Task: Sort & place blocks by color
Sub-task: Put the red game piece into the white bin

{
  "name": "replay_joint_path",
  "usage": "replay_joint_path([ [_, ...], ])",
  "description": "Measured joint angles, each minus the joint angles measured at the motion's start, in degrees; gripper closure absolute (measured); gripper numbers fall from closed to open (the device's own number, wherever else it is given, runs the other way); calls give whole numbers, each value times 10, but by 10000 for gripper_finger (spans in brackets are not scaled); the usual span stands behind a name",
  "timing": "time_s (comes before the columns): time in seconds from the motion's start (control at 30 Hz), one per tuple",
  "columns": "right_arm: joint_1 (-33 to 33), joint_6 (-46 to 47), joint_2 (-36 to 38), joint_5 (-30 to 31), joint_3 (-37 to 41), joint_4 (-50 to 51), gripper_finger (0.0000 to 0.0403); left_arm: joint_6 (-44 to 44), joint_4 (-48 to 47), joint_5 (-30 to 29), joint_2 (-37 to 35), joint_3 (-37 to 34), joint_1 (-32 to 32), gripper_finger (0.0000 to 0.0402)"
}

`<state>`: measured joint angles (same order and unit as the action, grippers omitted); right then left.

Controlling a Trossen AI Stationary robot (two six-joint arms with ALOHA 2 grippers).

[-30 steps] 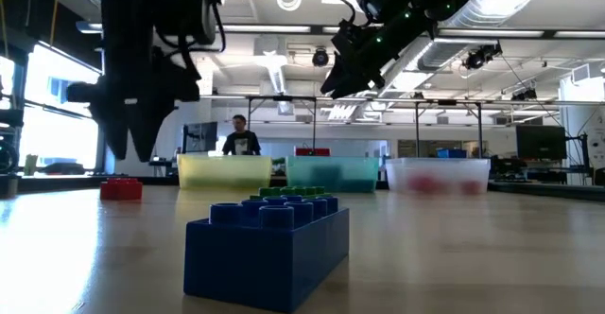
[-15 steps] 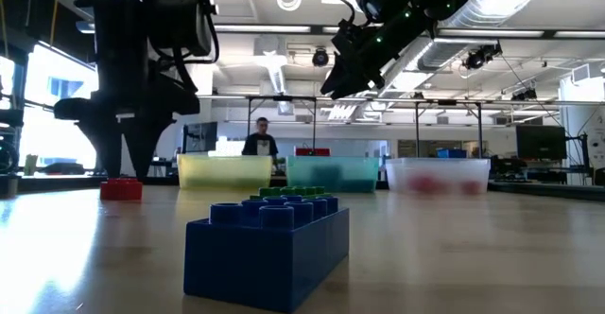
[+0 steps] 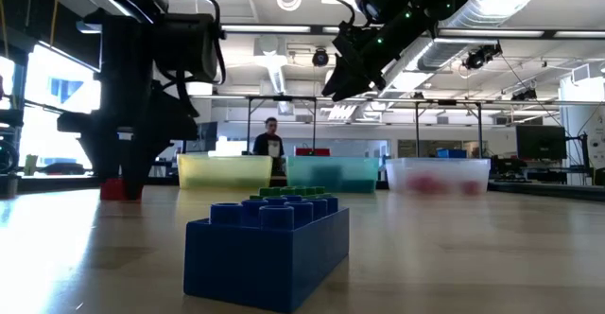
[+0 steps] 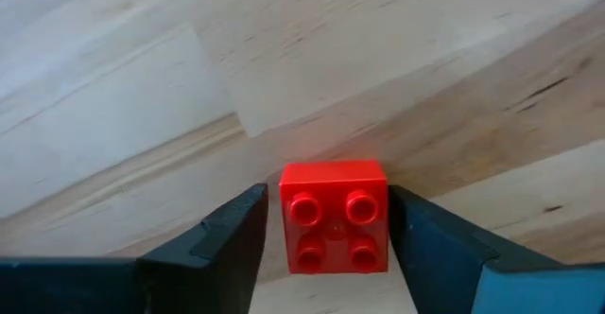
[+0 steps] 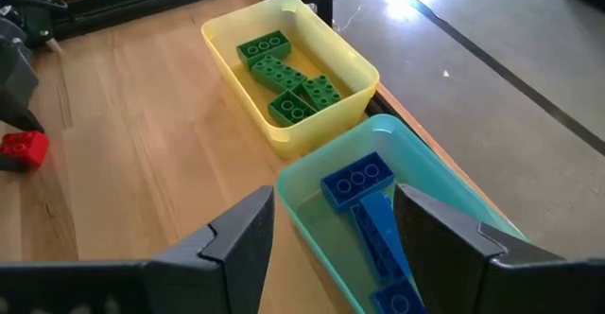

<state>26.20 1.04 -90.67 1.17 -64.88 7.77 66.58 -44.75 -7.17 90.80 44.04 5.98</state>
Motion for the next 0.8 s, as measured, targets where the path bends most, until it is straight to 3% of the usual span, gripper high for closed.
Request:
replay_joint_path([
  [0.27, 0, 0, 0, 0, 0, 2, 197, -40, 5, 3, 6, 1, 0, 291],
  [0.53, 0, -38, 0, 10, 0, 2, 197, -77, 30, 15, 9, 38, 10, 291],
  [0.8, 12, -51, 0, 25, 0, 1, 197, -150, 113, 22, 2, 95, 82, 291],
])
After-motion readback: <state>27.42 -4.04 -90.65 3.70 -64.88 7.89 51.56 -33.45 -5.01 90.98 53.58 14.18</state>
